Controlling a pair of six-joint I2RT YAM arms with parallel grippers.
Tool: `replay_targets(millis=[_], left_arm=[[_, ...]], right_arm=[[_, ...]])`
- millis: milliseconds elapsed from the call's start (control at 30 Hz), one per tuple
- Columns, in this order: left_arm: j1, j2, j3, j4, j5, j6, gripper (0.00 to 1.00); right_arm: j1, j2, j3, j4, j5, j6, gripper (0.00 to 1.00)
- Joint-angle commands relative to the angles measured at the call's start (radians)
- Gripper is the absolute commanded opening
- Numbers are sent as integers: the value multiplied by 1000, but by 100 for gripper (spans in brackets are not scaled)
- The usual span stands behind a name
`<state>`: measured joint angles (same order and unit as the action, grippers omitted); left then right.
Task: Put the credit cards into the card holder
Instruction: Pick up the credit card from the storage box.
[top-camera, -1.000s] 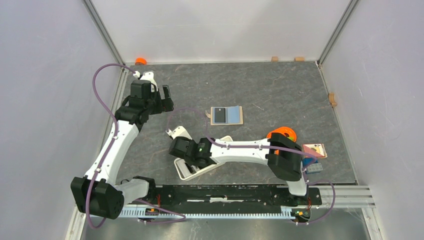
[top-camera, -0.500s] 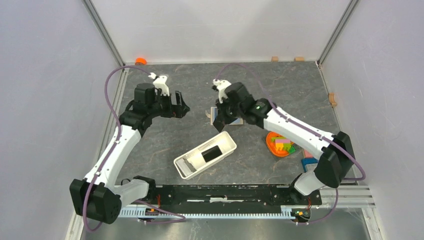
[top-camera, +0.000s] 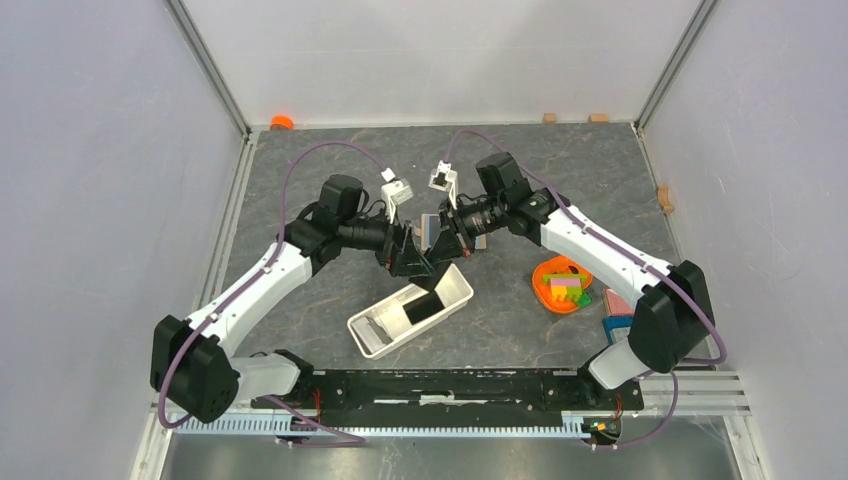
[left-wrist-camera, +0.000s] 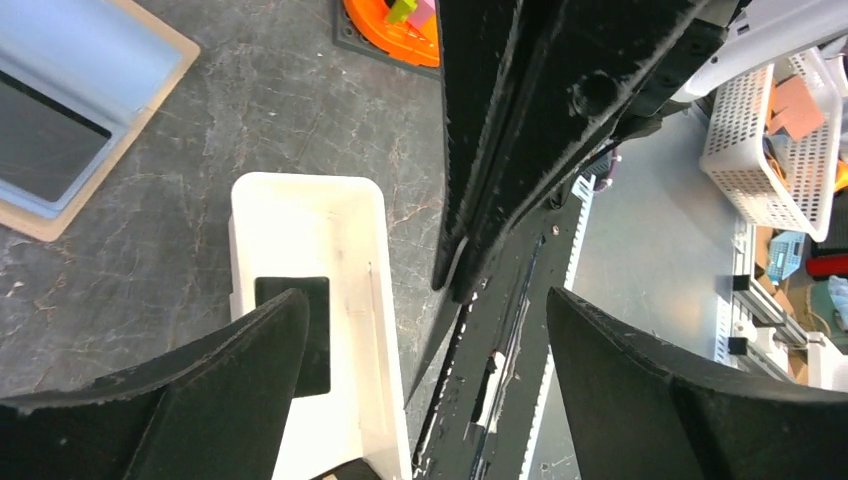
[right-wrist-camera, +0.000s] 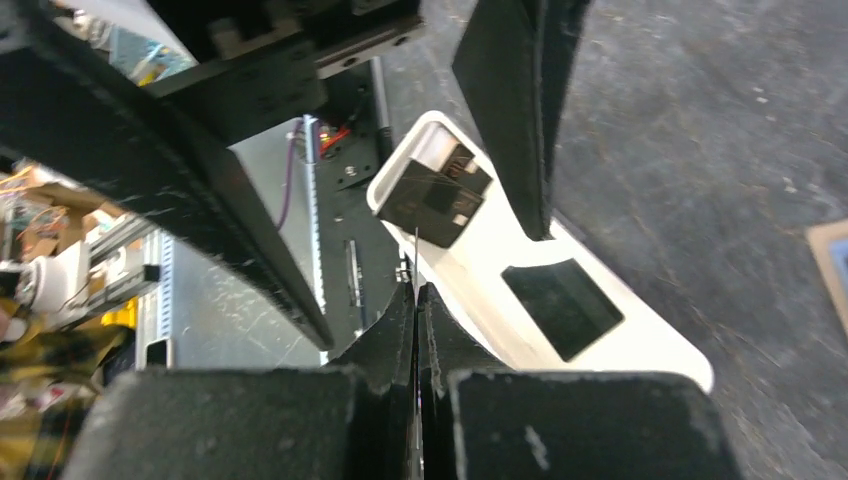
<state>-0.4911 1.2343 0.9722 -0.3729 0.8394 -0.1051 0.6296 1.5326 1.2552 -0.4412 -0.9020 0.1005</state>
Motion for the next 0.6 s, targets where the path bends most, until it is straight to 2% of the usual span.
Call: replay_targets(millis=[0,100,300,400,433,567], left_arm=[[-11,3,20,-4,71,47,86],[-16,12,25,-5,107,44,60],[-26,24,32,-33,114,64,29],[-29,31,33,-38,125,70,8],[-31,34,34,-38,125,71,2],[-32,60,40,2,56,24,2]], right_arm=[[-1,-18,-11,65,-174,-12,0],[-1,-17,-7,64,-173,-14,0],[-22,-11,-4,82,-166,5,0],[-52,-11,-11,98,-164,21,0],[-61,-11,-13,102,-157,28,3],[-125,-16,-24,124,-92,51,47]])
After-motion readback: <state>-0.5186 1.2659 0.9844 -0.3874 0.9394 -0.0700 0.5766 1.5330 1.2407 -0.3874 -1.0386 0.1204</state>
